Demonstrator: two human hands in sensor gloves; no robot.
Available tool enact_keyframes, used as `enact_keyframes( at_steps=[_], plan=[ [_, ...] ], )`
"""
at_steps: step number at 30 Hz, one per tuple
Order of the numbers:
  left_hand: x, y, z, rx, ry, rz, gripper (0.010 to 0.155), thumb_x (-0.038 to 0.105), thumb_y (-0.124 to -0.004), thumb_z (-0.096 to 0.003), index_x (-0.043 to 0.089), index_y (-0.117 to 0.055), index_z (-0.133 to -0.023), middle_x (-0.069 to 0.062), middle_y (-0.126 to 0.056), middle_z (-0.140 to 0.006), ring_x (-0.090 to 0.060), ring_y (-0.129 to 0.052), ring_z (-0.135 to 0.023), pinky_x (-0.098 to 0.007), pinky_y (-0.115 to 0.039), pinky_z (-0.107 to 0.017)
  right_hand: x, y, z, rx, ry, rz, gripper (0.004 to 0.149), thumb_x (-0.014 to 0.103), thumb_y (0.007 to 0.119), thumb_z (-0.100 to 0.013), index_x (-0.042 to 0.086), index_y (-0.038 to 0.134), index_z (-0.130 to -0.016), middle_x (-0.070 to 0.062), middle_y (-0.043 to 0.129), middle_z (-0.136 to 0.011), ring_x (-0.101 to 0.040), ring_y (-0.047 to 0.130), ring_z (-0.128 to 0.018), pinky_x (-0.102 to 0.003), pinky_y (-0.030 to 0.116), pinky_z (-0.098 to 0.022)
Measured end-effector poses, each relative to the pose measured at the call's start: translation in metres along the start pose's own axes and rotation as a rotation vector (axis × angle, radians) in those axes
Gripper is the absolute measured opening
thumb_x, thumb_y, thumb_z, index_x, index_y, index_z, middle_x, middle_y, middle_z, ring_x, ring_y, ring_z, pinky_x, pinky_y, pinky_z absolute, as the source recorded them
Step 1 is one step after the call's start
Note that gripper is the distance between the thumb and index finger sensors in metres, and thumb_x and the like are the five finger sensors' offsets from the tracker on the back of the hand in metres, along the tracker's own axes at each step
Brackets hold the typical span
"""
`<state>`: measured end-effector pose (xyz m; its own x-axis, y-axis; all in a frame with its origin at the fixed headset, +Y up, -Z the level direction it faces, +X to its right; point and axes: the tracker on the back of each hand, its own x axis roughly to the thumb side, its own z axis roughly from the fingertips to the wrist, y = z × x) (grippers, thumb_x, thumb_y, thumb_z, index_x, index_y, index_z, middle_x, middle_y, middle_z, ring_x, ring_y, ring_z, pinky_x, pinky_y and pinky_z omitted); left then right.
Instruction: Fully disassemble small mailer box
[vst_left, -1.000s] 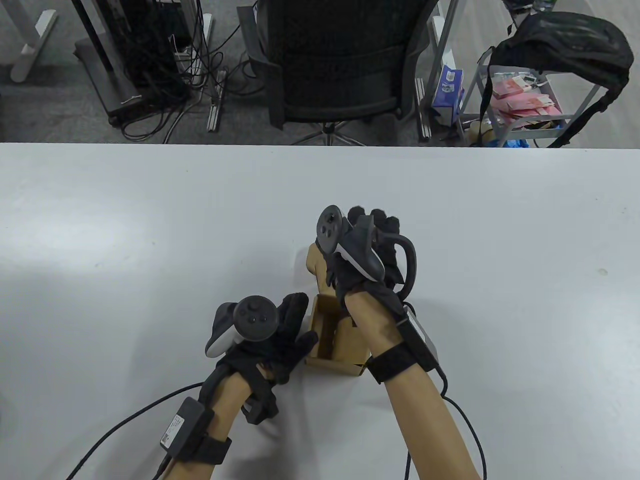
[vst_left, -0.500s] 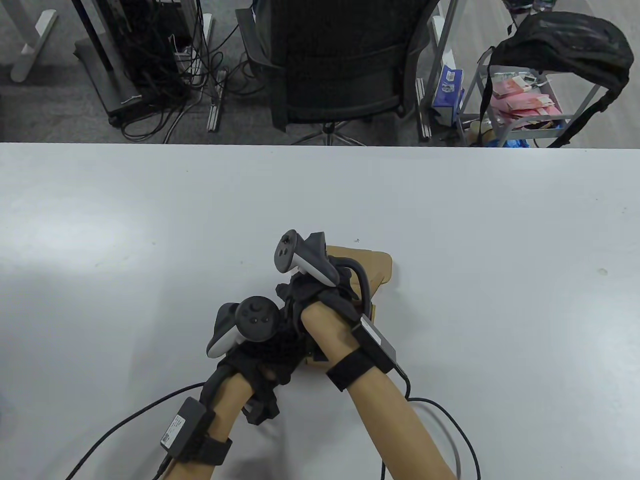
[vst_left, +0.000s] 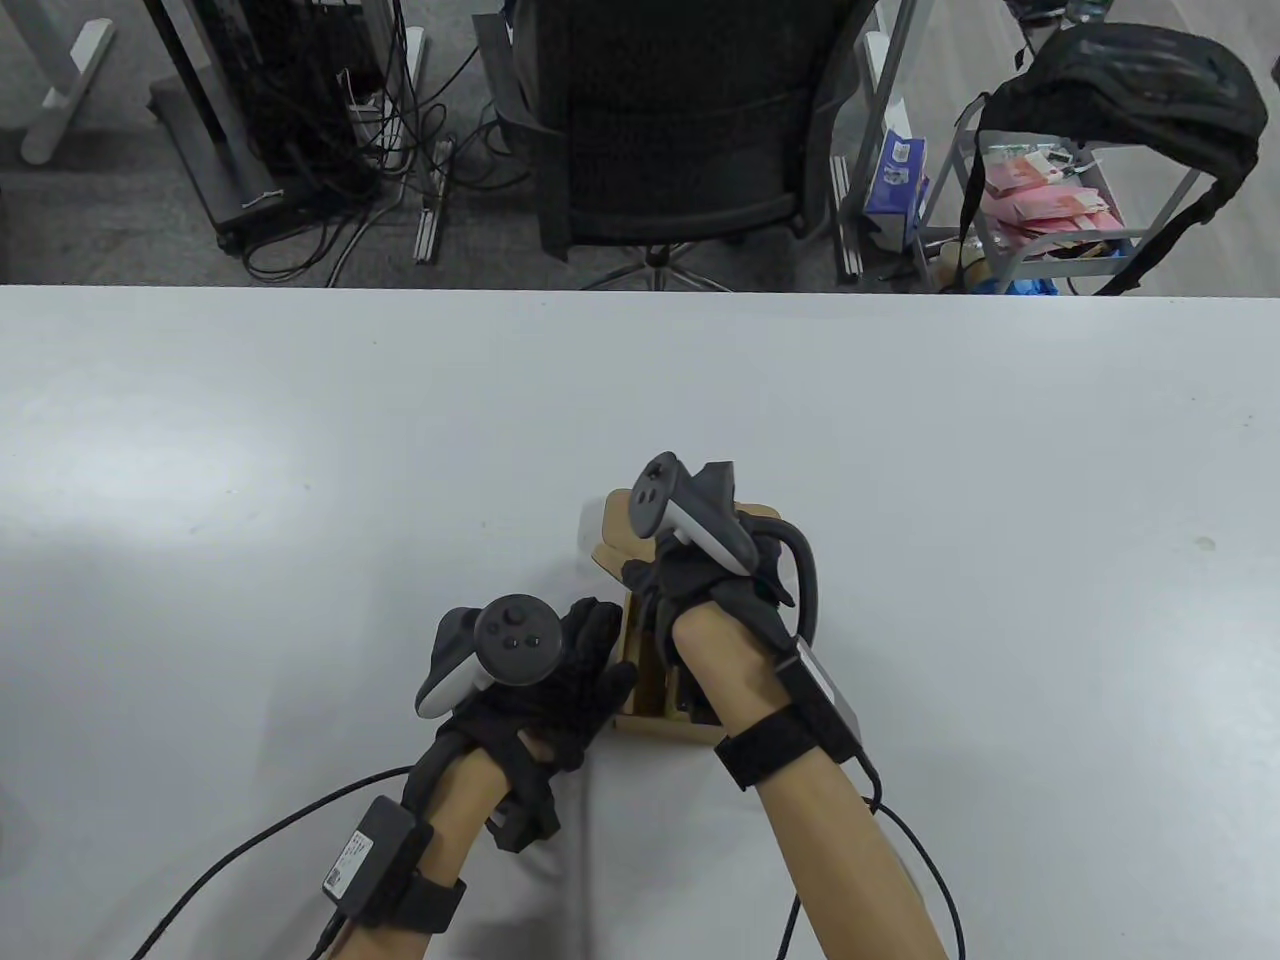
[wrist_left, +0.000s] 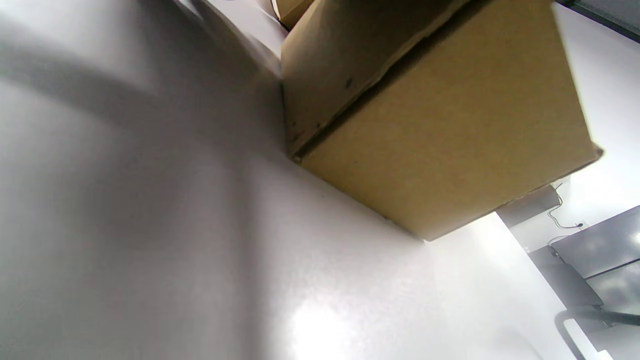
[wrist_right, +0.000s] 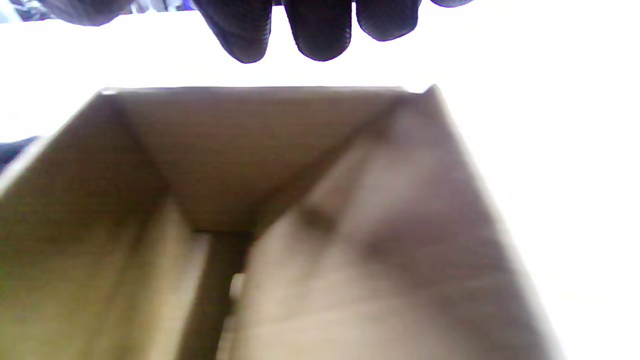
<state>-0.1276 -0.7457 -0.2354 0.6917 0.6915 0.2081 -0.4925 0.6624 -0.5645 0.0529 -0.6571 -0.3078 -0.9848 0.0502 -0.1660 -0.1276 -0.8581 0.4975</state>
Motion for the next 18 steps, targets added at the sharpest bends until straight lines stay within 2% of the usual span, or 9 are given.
enact_keyframes(
  at_steps=[9,14,18],
  plan=[
    [0.000,0.000,0.000,-0.003,0.002,0.000,0.083,0.065,-0.048,-0.0474,0.015,-0.022,-0.108,-0.018,-0.019,-0.115,-0.047,-0.033,-0.106,-0.061,-0.040,-0.075,-0.072,0.021,-0.005,0.055,0.062,-0.152,0.070,0.060,0.061,-0.036,0.029,0.050,-0.099,-0.005,0.045,-0.111,-0.041,0.042,-0.103,-0.060,0.036,-0.074],
    [0.001,-0.001,0.000,0.000,0.004,-0.004,0.083,0.065,-0.048,-0.0473,0.015,-0.022,-0.108,-0.016,-0.019,-0.115,-0.047,-0.033,-0.106,-0.061,-0.040,-0.075,-0.092,0.040,-0.008,0.116,0.024,-0.336,0.073,0.063,0.057,-0.035,0.029,0.046,-0.099,-0.010,0.051,-0.109,-0.043,0.046,-0.101,-0.061,0.039,-0.073],
    [0.001,-0.001,0.000,0.000,0.005,-0.005,0.083,0.066,-0.047,-0.0472,0.015,-0.022,-0.108,-0.016,-0.020,-0.115,-0.047,-0.034,-0.106,-0.061,-0.040,-0.075,-0.099,0.054,-0.009,0.112,-0.018,-0.413,0.075,0.066,0.052,-0.034,0.026,0.048,-0.098,-0.011,0.054,-0.107,-0.043,0.047,-0.100,-0.061,0.040,-0.072]
  ],
)
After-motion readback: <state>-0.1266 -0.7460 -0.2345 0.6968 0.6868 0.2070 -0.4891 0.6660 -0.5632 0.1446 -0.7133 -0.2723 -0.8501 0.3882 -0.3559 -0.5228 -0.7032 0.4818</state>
